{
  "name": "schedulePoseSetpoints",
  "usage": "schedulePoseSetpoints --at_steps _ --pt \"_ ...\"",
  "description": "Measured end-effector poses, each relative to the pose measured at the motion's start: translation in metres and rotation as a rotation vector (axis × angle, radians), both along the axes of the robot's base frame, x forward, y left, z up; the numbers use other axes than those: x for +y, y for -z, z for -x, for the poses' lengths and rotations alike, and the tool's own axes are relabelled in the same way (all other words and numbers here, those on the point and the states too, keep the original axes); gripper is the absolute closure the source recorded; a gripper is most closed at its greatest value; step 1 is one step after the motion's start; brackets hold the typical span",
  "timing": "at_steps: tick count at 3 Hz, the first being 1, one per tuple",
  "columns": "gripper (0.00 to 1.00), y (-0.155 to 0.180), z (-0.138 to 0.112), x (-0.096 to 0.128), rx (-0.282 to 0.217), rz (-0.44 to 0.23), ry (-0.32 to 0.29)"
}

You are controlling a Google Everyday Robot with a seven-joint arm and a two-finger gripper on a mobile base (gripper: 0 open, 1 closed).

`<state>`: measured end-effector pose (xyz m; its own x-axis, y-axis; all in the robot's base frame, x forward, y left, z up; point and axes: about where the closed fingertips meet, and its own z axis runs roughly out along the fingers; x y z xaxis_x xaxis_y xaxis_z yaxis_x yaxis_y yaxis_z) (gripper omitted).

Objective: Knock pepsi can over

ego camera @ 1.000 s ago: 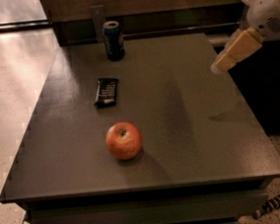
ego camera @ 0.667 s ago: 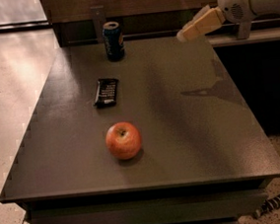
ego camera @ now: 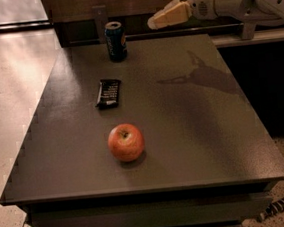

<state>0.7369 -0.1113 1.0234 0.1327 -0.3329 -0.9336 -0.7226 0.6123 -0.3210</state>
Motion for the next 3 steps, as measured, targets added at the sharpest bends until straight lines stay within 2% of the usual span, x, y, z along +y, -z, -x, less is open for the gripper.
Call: schedulePoseSetpoints --at_steps 1,2,3 --pt "0.0 0.0 0.0 0.0 0.0 0.0 0.0" --pt "0.0 0.01 -0.012 0.011 0.02 -0.014 -0.015" --pt "0.0 0.03 -0.037 0.031 0.055 -0.053 -0.039"
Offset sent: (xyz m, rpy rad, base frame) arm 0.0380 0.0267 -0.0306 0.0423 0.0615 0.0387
